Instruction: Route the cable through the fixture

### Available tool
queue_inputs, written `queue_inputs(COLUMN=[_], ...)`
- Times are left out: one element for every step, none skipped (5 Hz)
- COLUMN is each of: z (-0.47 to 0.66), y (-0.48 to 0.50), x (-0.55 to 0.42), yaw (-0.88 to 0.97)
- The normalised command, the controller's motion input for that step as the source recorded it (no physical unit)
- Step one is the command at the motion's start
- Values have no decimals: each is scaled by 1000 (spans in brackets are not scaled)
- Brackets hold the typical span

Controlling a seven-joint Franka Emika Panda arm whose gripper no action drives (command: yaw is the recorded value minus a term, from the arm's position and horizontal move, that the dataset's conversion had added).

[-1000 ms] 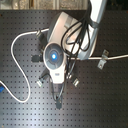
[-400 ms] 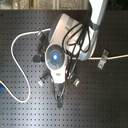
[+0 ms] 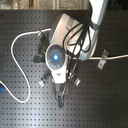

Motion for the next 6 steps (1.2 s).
queue_inputs(z=[-1, 0, 2, 101, 10, 46], y=[4, 1, 2, -218, -315, -39], x=[79, 15, 34, -112, -95, -74], yaw=[0, 0, 0, 17, 71, 0])
